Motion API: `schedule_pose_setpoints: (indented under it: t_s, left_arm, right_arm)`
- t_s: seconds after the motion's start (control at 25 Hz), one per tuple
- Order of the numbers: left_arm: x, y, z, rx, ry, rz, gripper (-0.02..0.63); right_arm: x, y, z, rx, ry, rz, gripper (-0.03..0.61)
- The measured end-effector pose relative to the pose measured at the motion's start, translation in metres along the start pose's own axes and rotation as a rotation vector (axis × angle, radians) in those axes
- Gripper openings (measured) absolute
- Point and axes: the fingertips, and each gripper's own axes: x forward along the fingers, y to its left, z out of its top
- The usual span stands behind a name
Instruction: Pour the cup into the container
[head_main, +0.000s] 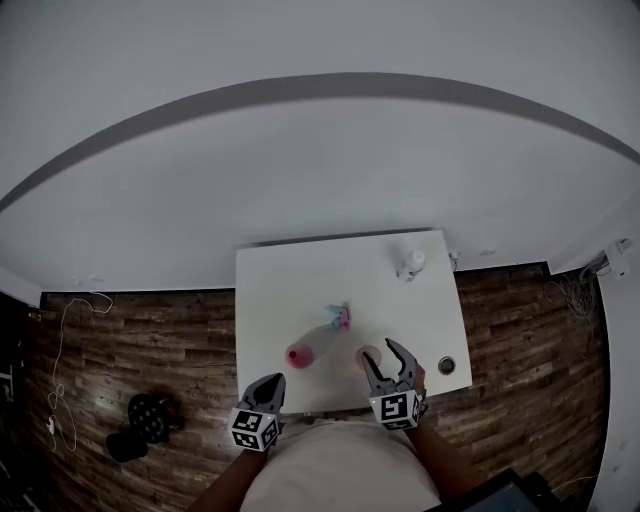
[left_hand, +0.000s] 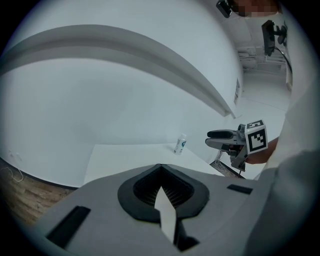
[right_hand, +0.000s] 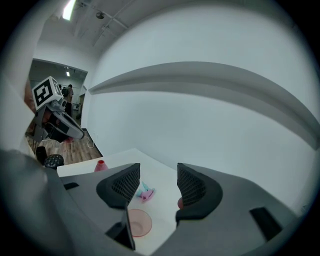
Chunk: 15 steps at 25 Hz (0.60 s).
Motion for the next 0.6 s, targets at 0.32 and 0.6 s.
schedule_pose_setpoints:
  t_s: [0.32, 0.6]
  left_arm:
    - [-0.01, 0.024, 0.005, 0.025, -0.01, -0.046, 0.009]
    - [-0.031, 0.047, 0.007, 0.035, -0.036, -0.039, 0.009]
  right_arm:
    - [0.005, 0.012, 0.011, -0.04, 0.001, -0.052, 0.238]
    - [-0.006, 0.036, 0.016, -0.012, -0.011, -0.105, 0.238]
